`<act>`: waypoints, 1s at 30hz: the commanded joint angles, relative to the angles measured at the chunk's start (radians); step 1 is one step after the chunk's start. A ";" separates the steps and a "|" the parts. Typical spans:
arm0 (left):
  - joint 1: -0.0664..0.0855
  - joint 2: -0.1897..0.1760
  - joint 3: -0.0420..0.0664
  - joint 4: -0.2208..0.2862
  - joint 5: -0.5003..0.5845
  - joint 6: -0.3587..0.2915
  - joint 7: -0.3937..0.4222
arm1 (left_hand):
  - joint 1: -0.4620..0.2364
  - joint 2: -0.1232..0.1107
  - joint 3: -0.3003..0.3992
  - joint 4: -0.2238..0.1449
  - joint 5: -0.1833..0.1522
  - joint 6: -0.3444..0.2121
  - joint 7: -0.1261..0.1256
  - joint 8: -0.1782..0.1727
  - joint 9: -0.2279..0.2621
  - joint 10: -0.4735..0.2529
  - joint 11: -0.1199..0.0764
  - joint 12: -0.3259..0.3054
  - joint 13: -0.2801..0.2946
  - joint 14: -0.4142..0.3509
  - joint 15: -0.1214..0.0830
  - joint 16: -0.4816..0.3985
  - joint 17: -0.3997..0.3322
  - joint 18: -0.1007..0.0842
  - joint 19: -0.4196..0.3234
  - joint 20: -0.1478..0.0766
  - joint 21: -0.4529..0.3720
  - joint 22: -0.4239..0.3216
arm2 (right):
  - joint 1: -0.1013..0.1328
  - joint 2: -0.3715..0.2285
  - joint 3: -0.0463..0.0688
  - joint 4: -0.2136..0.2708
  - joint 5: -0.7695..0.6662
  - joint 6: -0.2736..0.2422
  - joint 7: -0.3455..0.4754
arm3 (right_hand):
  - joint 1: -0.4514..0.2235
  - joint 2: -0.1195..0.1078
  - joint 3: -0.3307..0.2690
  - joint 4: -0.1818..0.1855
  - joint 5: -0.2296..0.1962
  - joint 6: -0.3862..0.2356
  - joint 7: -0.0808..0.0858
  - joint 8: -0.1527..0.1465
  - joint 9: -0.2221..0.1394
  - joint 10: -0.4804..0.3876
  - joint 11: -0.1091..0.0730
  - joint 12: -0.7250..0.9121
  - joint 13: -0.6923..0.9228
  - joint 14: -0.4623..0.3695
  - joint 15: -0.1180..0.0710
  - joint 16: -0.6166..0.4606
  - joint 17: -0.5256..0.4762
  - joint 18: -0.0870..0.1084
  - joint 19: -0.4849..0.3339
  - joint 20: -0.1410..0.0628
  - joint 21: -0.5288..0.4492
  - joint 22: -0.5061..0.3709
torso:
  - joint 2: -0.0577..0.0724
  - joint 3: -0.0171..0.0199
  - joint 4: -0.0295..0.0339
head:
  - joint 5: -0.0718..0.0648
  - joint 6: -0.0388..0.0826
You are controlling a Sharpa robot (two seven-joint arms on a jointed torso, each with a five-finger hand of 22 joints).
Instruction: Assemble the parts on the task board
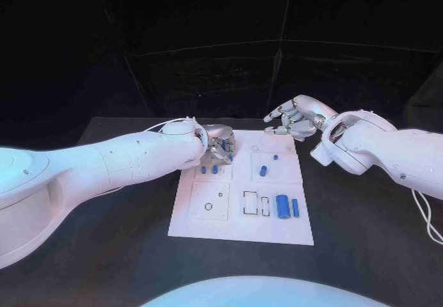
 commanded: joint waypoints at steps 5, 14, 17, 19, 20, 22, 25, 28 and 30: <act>-0.005 0.000 -0.003 -0.003 -0.007 0.025 -0.018 | 0.023 0.036 0.043 -0.012 -0.002 0.034 -0.004 -0.006 -0.004 0.053 -0.012 -0.002 -0.003 0.033 -0.014 0.001 -0.002 -0.021 0.013 -0.006 0.018 0.018 | 0.002 0.001 0.001 0.001 0.002 -0.001 0.007 | 0.002 0.009 -0.002 -0.001 0.003 -0.008 0.000 0.006 -0.001 -0.004 0.002 0.004 0.001 0.024 -0.006 -0.003 0.001 0.009 0.001 -0.001 -0.004 0.001 | 0.000 -0.0007 0.0008 | -0.001 0.000; -0.005 -0.012 -0.002 0.003 -0.005 -0.020 -0.006 | 0.033 0.046 0.109 -0.044 -0.002 0.071 0.000 -0.016 -0.011 0.094 -0.013 -0.026 -0.017 0.034 -0.018 0.004 -0.003 -0.026 0.018 -0.012 0.035 0.040 | 0.002 0.003 0.001 0.000 0.002 -0.002 0.009 | 0.003 0.010 -0.002 -0.002 0.003 -0.008 0.000 0.007 -0.001 -0.003 0.002 0.005 0.002 0.024 -0.007 -0.003 0.001 0.009 0.002 -0.001 -0.003 0.002 | 0.000 -0.0006 0.0005 | -0.002 0.001; -0.005 -0.022 -0.001 0.013 -0.003 -0.028 -0.004 | 0.026 0.041 0.122 -0.050 -0.003 0.075 0.002 -0.024 -0.015 0.100 -0.012 -0.037 -0.022 0.034 -0.017 0.004 -0.004 -0.026 0.018 -0.012 0.037 0.043 | 0.002 0.003 0.001 0.000 0.002 -0.003 0.007 | 0.003 0.010 -0.002 -0.002 0.003 -0.008 0.000 0.007 -0.001 -0.003 0.002 0.005 0.002 0.024 -0.007 -0.003 0.001 0.009 0.002 -0.001 -0.003 0.002 | -0.001 -0.0006 0.0010 | -0.003 0.003; -0.004 -0.030 0.001 0.022 0.005 -0.038 -0.002 | 0.022 0.039 0.127 -0.052 -0.003 0.076 0.003 -0.028 -0.017 0.102 -0.011 -0.043 -0.024 0.034 -0.016 0.005 -0.004 -0.026 0.018 -0.012 0.038 0.045 | 0.002 0.002 0.001 0.000 0.002 -0.005 0.006 | 0.003 0.011 -0.002 -0.002 0.004 -0.007 -0.001 0.007 -0.001 -0.003 0.002 0.006 0.002 0.025 -0.007 -0.003 0.002 0.009 0.002 -0.002 -0.004 0.002 | -0.001 -0.0003 0.0019 | -0.004 0.004; -0.004 -0.035 0.002 0.027 0.010 -0.044 0.000 | 0.022 0.038 0.129 -0.053 -0.003 0.076 0.003 -0.028 -0.017 0.102 -0.011 -0.044 -0.025 0.034 -0.016 0.005 -0.004 -0.026 0.017 -0.012 0.038 0.045 | 0.002 0.002 0.001 0.000 0.002 -0.005 0.005 | 0.003 0.011 -0.002 -0.002 0.004 -0.007 -0.001 0.007 -0.001 -0.003 0.002 0.006 0.002 0.025 -0.007 -0.003 0.002 0.009 0.002 -0.002 -0.004 0.002 | -0.001 -0.0003 0.0024 | -0.004 0.004; -0.003 -0.042 0.003 0.035 0.016 -0.051 0.001 | 0.020 0.038 0.131 -0.054 -0.003 0.077 0.004 -0.030 -0.018 0.104 -0.011 -0.046 -0.025 0.034 -0.015 0.005 -0.005 -0.026 0.017 -0.012 0.038 0.045 | 0.002 0.002 0.001 -0.001 0.002 -0.006 0.005 | 0.004 0.012 -0.001 -0.002 0.004 -0.007 -0.001 0.007 -0.001 -0.003 0.002 0.006 0.002 0.025 -0.007 -0.003 0.002 0.009 0.002 -0.002 -0.004 0.001 | -0.001 -0.0006 0.0027 | -0.002 0.005; -0.001 -0.055 0.008 0.051 0.022 -0.050 0.001 | 0.016 0.036 0.135 -0.055 -0.003 0.080 0.004 -0.032 -0.019 0.107 -0.010 -0.049 -0.027 0.033 -0.015 0.005 -0.006 -0.026 0.017 -0.011 0.038 0.046 | 0.002 0.003 0.001 -0.002 0.002 -0.007 0.003 | 0.004 0.012 -0.001 -0.002 0.004 -0.007 -0.001 0.008 -0.001 -0.003 0.002 0.006 0.002 0.025 -0.007 -0.002 0.002 0.009 0.002 -0.002 -0.004 0.001 | -0.001 -0.0003 0.0023 | -0.001 0.006; 0.001 -0.072 0.018 0.071 0.025 -0.051 0.000 | 0.013 0.033 0.135 -0.056 -0.003 0.082 0.005 -0.033 -0.020 0.109 -0.010 -0.051 -0.028 0.033 -0.015 0.005 -0.007 -0.026 0.017 -0.011 0.038 0.046 | 0.002 0.004 0.001 -0.004 0.002 -0.006 0.002 | 0.005 0.014 0.000 -0.002 0.004 -0.007 -0.001 0.008 -0.001 -0.003 0.001 0.006 0.002 0.025 -0.007 -0.003 0.002 0.009 0.002 -0.002 -0.004 0.001 | -0.001 -0.0010 0.0016 | 0.001 0.008; 0.003 -0.085 0.027 0.084 0.027 -0.054 0.000 | 0.011 0.032 0.136 -0.056 -0.003 0.083 0.005 -0.034 -0.020 0.111 -0.010 -0.053 -0.028 0.033 -0.015 0.005 -0.008 -0.026 0.017 -0.011 0.038 0.047 | 0.002 0.005 0.001 -0.006 0.002 -0.006 0.002 | 0.005 0.014 0.000 -0.002 0.004 -0.007 -0.001 0.008 -0.001 -0.003 0.001 0.006 0.002 0.025 -0.007 -0.003 0.002 0.009 0.002 -0.002 -0.004 0.001 | -0.002 -0.0011 0.0029 | 0.001 0.008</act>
